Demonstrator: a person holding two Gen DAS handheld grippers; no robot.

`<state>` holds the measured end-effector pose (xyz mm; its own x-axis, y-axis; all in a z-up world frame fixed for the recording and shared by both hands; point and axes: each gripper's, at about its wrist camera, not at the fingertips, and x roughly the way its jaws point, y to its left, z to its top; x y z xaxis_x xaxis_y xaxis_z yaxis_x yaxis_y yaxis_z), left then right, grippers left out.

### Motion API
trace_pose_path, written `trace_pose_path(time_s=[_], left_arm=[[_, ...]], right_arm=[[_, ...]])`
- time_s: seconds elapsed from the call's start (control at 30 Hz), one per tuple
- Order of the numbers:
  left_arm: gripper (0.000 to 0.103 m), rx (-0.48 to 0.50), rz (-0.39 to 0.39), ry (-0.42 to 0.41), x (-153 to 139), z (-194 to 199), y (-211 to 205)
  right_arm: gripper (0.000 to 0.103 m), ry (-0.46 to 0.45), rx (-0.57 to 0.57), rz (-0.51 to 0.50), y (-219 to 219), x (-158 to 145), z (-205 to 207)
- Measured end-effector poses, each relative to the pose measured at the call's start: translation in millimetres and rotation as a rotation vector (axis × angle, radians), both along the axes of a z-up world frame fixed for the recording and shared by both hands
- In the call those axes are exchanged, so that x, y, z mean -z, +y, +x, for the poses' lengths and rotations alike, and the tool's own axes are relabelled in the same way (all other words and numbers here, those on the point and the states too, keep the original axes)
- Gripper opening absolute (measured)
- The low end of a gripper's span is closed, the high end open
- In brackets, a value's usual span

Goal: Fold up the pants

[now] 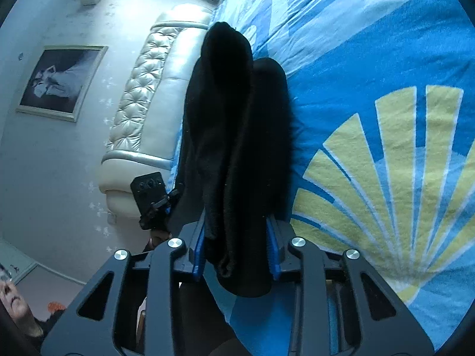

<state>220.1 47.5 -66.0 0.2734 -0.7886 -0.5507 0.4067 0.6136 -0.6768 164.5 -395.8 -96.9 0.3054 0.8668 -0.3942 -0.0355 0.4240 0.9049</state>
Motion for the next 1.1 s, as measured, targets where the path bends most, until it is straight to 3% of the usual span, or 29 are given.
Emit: trace_pose_path(time_s=[0.03, 0.1, 0.2, 0.27, 0.37, 0.53, 0.9, 0.93, 1.0, 1.1], left_arm=[[0.055, 0.001, -0.002, -0.001, -0.1, 0.7, 1.1], [0.058, 0.004, -0.008, 0.005, -2.8, 1.0, 2.5], [0.082, -0.002, 0.01, -0.025, -13.9, 1.5, 11.6], [0.083, 0.013, 0.004, -0.06, -23.0, 4.3, 15.5], [0.086, -0.005, 0.012, -0.084, -27.5, 16.9, 22.3], [0.086, -0.04, 0.055, 0.007, -7.0, 54.3, 22.3], [0.086, 0.023, 0.096, -0.026, -6.3, 101.8, -10.0], [0.087, 0.027, 0.095, -0.03, -5.1, 103.7, -9.1], [0.087, 0.037, 0.097, -0.042, -4.6, 104.8, -11.9], [0.087, 0.052, 0.107, -0.067, -5.1, 105.6, -12.0]], right_arm=[[0.037, -0.014, -0.004, -0.002, 0.5, -3.7, 0.2], [0.055, -0.027, -0.015, 0.039, -0.7, -12.2, 4.2], [0.08, -0.076, -0.024, 0.078, -7.1, -25.8, 7.3], [0.088, -0.101, -0.02, 0.059, -11.1, -34.0, 12.5], [0.09, -0.103, 0.038, 0.028, -22.7, -38.7, 26.1], [0.09, -0.085, 0.081, 0.005, -32.1, -35.0, 55.9], [0.09, -0.092, -0.021, -0.008, -8.0, -32.3, 117.0], [0.087, -0.096, -0.036, -0.006, -5.0, -32.6, 118.7], [0.066, -0.089, -0.05, -0.029, -3.5, -28.0, 120.7], [0.045, -0.071, -0.033, -0.012, -12.2, -17.5, 118.9]])
